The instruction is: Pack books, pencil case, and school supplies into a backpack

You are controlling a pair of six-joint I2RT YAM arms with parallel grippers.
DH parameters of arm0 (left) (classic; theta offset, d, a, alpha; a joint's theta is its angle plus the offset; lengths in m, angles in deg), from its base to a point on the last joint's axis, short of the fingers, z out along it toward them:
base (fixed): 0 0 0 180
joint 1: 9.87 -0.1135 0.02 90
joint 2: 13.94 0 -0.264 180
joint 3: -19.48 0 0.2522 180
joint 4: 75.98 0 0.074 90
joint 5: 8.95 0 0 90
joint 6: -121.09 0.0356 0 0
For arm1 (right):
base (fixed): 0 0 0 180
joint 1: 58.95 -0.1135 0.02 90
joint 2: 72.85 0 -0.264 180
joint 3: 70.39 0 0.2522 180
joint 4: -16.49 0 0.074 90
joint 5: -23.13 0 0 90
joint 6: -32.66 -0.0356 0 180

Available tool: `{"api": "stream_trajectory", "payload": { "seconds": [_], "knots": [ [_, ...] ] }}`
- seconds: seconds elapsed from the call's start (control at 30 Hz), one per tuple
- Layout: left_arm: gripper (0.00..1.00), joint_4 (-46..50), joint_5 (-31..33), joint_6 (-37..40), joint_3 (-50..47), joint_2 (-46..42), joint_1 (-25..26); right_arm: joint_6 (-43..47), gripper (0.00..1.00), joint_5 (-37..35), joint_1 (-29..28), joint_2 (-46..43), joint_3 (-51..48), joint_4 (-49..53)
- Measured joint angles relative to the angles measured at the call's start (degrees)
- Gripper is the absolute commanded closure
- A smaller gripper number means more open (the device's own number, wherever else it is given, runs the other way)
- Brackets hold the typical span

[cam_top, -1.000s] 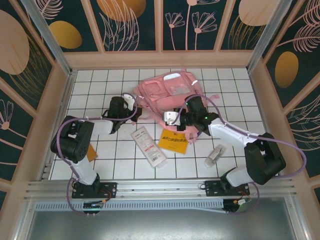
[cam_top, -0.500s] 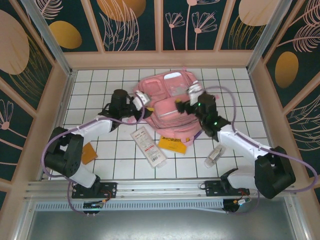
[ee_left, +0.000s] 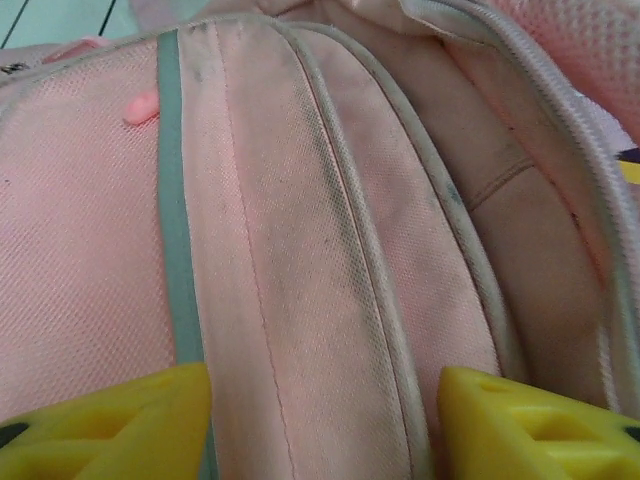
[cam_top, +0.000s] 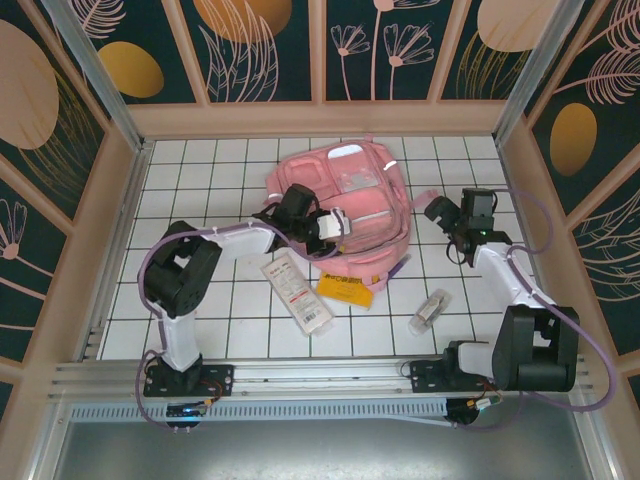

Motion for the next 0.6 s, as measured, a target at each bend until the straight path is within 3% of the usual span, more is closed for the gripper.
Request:
{"api": "stream_trajectory", "payload": {
  "seconds": [0.1,0.17,0.3,0.47,0.6],
  "knots": [
    [0.33,0.7,0.4,0.9,0.8,0.7,0.3,0.1,0.01,2.5,0.0,0.1,0.0,-0.4],
    [0.42,0.5,1.6,0.9,0.9,0.8,0.5,0.0,0.01,4.0,0.0,0.4,0.0,-1.1],
    [0.99,-1.0,8.1,-1.4,0.9,1.6,2.0,-0.4,0.02,6.6,0.0,1.6,0.0,-1.8],
    [1.00,-7.2,18.7,-9.3,0.9,0.6,2.5,-0.9,0.17,9.4,-0.5,1.8,-0.3,-2.1],
    [1.00,-7.5,23.7,-17.6,2.5,-1.0,1.8,-0.3,0.22,12.7,-2.5,1.1,-0.3,-1.0]
  ]
}}
